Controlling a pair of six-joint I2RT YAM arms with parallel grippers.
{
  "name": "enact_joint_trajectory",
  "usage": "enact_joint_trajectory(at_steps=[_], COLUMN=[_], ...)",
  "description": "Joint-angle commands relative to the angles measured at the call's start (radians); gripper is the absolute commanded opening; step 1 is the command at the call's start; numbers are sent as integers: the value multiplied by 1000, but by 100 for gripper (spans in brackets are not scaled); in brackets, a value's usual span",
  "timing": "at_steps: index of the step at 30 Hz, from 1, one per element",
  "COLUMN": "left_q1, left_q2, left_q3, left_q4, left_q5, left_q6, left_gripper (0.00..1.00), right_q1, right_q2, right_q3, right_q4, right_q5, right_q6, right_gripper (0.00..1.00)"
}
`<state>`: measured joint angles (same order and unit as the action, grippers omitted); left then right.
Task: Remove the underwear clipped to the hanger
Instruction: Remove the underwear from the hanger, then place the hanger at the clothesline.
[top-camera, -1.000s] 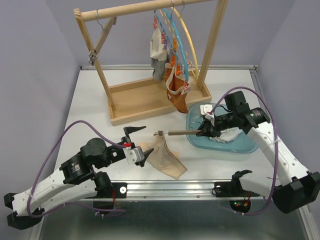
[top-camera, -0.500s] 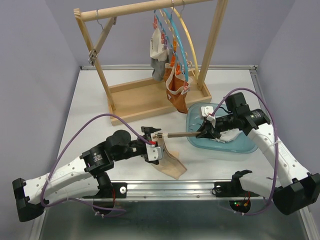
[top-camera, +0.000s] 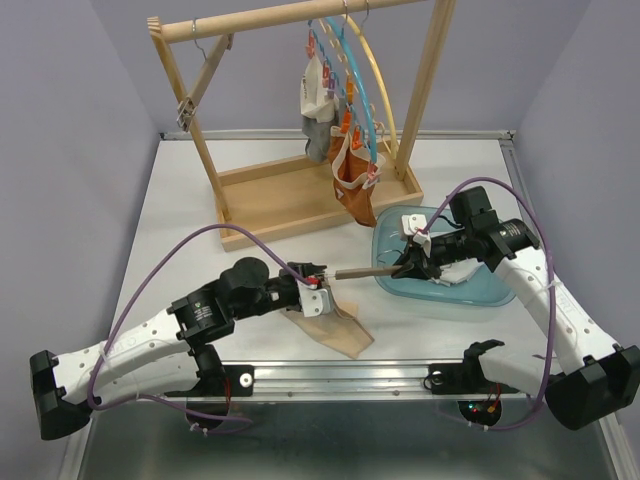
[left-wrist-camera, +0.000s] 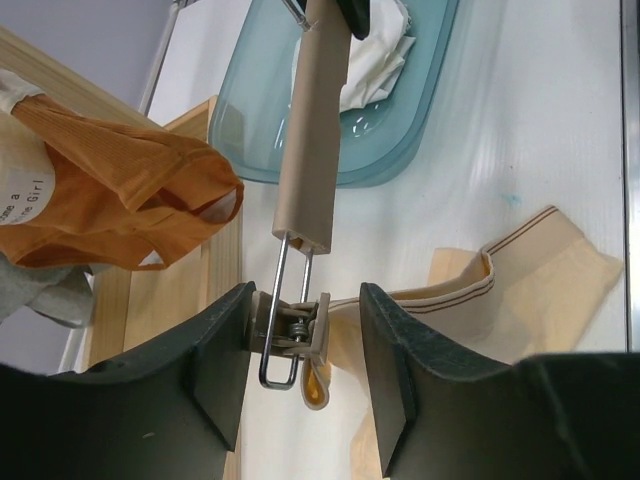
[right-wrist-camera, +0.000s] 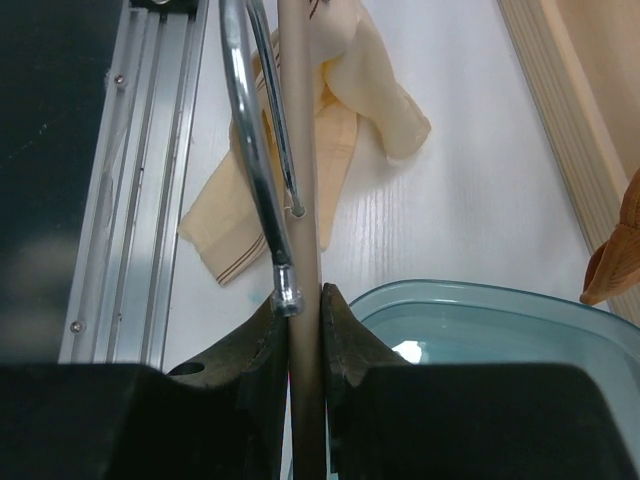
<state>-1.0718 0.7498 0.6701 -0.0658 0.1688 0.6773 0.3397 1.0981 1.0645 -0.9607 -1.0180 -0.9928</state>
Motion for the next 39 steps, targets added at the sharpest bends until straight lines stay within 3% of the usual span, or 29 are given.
enact_joint_trajectory(at_steps=[1, 2, 6, 14, 16, 17, 21, 30, 39], left_q1=[-4, -2, -2, -2, -2, -2, -2, -2, -2], left_q2=[-3, -4, 2, 6, -1, -4, -30, 5, 190], left_q3=[43, 42, 42, 46, 52, 55, 66, 112, 220], left_q4=[61, 60, 61, 60, 60, 82, 92, 104, 45], left_q5=[-14, -26, -57, -60, -60, -49, -11, 52, 127], left_q6=[-13, -16, -21, -24, -33, -35, -54, -116, -170], left_gripper=[48, 36, 13, 9, 17, 38, 75, 80, 75], right_q1=[-5, -5, -5, -5, -5, -7, -5, 5, 27], right_q2=[-29, -27, -26, -12, -9, -7, 0, 20, 34], right_q3=[-8, -8, -9, -12, -11, -12, -15, -23, -31], right_q4=[30, 28, 30, 30, 30, 30, 30, 30, 30], right_q5=[-45, -45, -45, -33, -30, -28, -19, -10, -1], right_q6=[-7, -7, -7, -12, -10, -10, -15, -21, -29], right_gripper=[0, 0, 1, 0, 0, 1, 0, 1, 0])
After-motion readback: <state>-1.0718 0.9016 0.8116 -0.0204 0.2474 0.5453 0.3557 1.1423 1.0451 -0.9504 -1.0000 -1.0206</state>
